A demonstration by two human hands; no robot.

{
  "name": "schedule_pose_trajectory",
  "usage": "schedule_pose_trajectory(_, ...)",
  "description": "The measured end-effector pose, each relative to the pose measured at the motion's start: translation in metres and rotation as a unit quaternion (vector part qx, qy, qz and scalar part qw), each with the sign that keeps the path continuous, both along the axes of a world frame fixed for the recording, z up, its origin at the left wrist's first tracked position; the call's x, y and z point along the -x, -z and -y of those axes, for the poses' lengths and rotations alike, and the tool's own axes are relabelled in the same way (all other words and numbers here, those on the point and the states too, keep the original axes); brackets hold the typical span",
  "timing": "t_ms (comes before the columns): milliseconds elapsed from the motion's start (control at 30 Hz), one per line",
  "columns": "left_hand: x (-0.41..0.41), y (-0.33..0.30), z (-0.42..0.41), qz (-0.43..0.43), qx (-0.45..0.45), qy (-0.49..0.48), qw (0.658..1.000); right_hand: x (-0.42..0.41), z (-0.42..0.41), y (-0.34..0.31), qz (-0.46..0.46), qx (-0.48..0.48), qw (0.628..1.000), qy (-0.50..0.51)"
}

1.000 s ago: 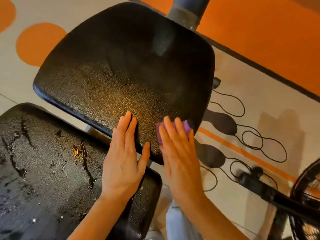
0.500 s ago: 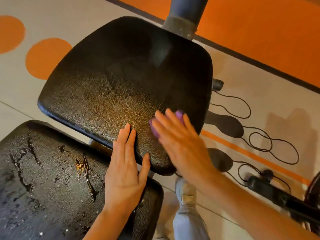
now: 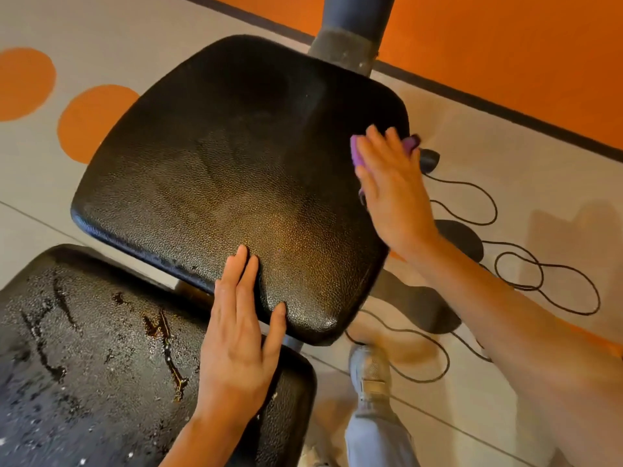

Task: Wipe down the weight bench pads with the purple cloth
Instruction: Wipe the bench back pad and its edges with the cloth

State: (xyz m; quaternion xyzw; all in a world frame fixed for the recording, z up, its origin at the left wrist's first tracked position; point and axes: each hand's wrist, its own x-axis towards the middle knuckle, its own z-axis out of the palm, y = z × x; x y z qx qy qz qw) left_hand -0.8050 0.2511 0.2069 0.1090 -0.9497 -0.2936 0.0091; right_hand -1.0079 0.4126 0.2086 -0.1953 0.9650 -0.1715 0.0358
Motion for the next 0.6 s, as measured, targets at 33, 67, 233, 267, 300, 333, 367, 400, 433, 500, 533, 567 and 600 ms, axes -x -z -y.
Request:
schedule_pose_trajectory(33, 0.000, -0.001, 0.000, -0.001, -0.004, 0.001, 1.000, 0.006, 0.001, 0.000, 0.019, 0.018, 0.999, 0.046)
schedule_pose_trajectory(67, 0.000, -0.001, 0.000, -0.001, -0.004, 0.002, 1.000, -0.005, 0.005, 0.000, 0.018, 0.038, 0.996, 0.076)
schedule_pose_trajectory(233, 0.005, -0.009, -0.006, 0.008, -0.005, 0.023, 1.000, -0.136, 0.002, -0.003, -0.023, 0.057, 0.997, -0.055)
schedule_pose_trajectory(267, 0.008, -0.012, -0.009, 0.010, -0.007, 0.041, 0.999, -0.126, -0.004, 0.000, -0.024, 0.060, 0.994, -0.091)
schedule_pose_trajectory(300, 0.011, -0.014, -0.012, 0.015, -0.010, 0.061, 0.998, -0.103, -0.008, 0.003, -0.031, 0.063, 0.993, -0.091)
schedule_pose_trajectory(333, 0.014, -0.016, -0.016, 0.019, -0.010, 0.079, 0.997, -0.075, -0.009, 0.005, -0.020, 0.066, 0.996, -0.064)
schedule_pose_trajectory(367, 0.017, -0.016, -0.019, 0.022, -0.009, 0.092, 0.995, -0.046, -0.007, 0.005, -0.016, 0.070, 0.997, -0.022)
schedule_pose_trajectory(400, 0.018, -0.015, -0.021, 0.024, -0.008, 0.103, 0.994, -0.023, -0.006, 0.004, -0.009, 0.075, 0.997, 0.028)
schedule_pose_trajectory(433, 0.019, -0.014, -0.022, 0.028, -0.009, 0.111, 0.993, -0.016, -0.002, 0.007, 0.002, 0.078, 0.994, 0.073)
schedule_pose_trajectory(500, 0.019, -0.012, -0.022, 0.038, -0.015, 0.116, 0.992, -0.050, 0.008, 0.007, 0.004, 0.116, 0.985, 0.126)
schedule_pose_trajectory(533, 0.019, -0.012, -0.021, 0.042, -0.020, 0.116, 0.992, -0.084, 0.013, 0.007, -0.011, 0.132, 0.985, 0.112)
schedule_pose_trajectory(567, 0.018, -0.012, -0.020, 0.044, -0.025, 0.116, 0.992, -0.121, 0.015, 0.007, -0.022, 0.132, 0.988, 0.072)
schedule_pose_trajectory(600, 0.018, -0.013, -0.021, 0.044, -0.029, 0.115, 0.992, -0.150, 0.013, 0.007, -0.031, 0.120, 0.992, 0.026)
